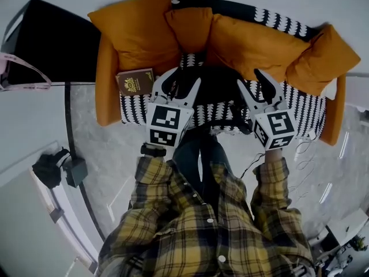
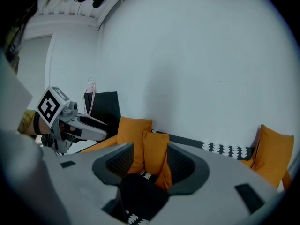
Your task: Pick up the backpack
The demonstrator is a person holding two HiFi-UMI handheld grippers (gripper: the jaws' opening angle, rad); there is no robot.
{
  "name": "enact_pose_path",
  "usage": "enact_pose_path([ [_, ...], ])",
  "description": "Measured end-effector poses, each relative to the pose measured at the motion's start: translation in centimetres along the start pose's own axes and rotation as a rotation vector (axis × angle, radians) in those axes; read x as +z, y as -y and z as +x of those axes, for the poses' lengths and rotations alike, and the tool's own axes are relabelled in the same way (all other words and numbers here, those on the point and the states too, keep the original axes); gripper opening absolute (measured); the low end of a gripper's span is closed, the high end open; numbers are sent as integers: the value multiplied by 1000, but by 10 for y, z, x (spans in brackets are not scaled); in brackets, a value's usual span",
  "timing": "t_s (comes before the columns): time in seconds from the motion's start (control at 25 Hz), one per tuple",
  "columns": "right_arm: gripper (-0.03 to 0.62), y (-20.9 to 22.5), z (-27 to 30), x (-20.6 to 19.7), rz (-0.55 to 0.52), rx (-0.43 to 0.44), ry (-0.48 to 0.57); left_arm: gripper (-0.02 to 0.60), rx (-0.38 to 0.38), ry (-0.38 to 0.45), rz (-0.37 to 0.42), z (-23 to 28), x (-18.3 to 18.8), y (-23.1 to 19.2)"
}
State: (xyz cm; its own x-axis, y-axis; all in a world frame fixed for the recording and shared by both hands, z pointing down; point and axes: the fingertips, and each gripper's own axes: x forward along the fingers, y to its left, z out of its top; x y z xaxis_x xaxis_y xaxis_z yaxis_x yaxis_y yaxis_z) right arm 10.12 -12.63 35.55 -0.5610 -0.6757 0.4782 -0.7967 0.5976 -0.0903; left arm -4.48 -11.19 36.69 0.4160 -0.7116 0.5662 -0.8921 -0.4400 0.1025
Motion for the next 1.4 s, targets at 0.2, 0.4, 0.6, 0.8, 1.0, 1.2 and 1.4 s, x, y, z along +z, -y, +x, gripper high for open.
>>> enact_pose_path([
  [0.2, 224, 7, 17, -35, 7, 13, -47, 232, -7, -75, -5, 22, -41, -6],
  [0.4, 230, 10, 40, -73, 20, 36, -105, 247, 2, -136, -13, 40, -74, -16],
  [0.6, 238, 12, 60, -106, 30, 53, -141, 253, 0, -189, 2, 60, -102, -20],
  [0.8, 253, 12, 82, -139, 25, 80, -189, 261, -8, -236, 3, 82, -134, -23],
  [1.0, 259, 21, 95, -170, 11, 79, -237, 269, -19, -283, -2, 99, -166, -25],
  [1.2, 276, 30, 110, -202, -15, 74, -284, 276, -12, -329, -6, 113, -193, -34],
  [1.4, 288, 34, 120, -224, -28, 64, -308, 281, -8, -372, 7, 122, -215, -40],
])
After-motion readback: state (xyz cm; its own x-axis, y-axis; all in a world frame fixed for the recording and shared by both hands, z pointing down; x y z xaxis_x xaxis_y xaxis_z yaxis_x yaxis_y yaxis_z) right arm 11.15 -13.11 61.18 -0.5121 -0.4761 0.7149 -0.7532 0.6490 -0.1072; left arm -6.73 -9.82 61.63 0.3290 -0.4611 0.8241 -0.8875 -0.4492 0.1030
